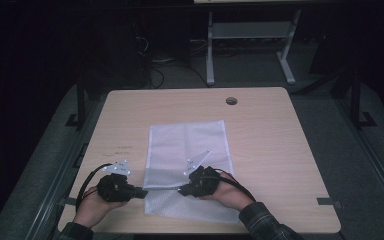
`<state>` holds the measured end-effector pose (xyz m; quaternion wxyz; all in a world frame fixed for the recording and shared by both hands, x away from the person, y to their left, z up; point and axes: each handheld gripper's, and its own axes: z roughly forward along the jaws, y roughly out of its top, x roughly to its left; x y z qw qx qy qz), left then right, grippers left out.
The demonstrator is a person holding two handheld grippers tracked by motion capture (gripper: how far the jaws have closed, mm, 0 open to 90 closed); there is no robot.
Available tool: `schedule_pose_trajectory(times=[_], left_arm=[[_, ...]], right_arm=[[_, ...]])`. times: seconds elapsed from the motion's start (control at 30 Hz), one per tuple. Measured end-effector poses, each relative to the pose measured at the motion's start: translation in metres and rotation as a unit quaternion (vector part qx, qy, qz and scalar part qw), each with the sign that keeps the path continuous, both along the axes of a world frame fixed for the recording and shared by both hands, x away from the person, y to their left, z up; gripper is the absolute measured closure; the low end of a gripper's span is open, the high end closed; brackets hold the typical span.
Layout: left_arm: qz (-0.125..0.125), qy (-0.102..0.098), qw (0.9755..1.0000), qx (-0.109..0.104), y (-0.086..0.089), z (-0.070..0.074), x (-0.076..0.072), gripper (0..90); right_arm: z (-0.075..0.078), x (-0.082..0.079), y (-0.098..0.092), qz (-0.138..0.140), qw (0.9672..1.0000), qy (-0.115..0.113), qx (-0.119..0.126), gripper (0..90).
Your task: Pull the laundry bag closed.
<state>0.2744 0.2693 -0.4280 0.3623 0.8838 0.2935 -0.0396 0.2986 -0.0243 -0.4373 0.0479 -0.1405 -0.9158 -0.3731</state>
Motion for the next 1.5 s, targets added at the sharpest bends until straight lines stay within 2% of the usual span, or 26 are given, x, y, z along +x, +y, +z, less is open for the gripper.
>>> schedule_pose_trajectory(times=[0.97, 1.1, 1.5], left_arm=[[0.001, 0.005, 1.0000, 0.000, 0.000, 0.000, 0.000, 86.2], [0.008, 0.006, 1.0000, 0.001, 0.002, 0.000, 0.000, 86.2], [0.009, 0.007, 0.9999, 0.003, 0.004, 0.000, 0.000, 86.2]], right_arm=[[0.003, -0.004, -0.016, -0.002, 1.0000, -0.005, -0.005, 86.2], [0.004, -0.004, -0.018, -0.002, 1.0000, -0.004, -0.008, 86.3], [0.004, -0.004, -0.031, -0.011, 0.9999, -0.005, -0.008, 86.2]])
